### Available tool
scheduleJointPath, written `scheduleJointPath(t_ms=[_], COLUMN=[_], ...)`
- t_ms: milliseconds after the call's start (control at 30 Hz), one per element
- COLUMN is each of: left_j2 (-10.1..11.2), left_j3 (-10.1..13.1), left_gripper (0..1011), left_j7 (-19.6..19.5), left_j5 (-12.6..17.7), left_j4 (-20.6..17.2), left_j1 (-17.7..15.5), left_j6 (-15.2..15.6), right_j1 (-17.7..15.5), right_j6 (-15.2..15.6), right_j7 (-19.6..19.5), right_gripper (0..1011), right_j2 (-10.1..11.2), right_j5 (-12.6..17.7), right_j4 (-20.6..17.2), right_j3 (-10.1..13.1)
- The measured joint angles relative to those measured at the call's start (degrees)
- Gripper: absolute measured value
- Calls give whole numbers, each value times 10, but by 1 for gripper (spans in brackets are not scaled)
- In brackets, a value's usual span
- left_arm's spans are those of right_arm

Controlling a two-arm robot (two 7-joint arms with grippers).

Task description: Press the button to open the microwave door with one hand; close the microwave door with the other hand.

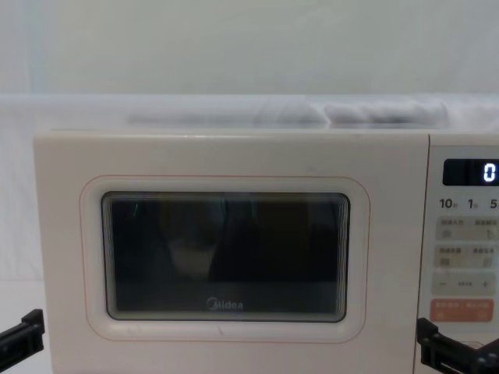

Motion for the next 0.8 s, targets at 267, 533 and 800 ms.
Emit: scheduleJointPath(t_ms=[267, 533, 800], left_j2=[0, 0, 0], left_j3=[0, 0, 0], left_gripper=[1007, 1007, 1007], left_j7=[0, 0, 0], left_j5=[0, 0, 0], left_j4=[0, 0, 0], left_j1=[0, 0, 0], left_j6=[0, 0, 0], right_j1=[0, 0, 0], right_j6=[0, 0, 0], right_j7=[0, 0, 0], right_gripper=[1002, 1002, 1002], right_j2=[0, 0, 0], right_j5=[0, 0, 0], right_j4=[0, 0, 0], right_j3=[0, 0, 0])
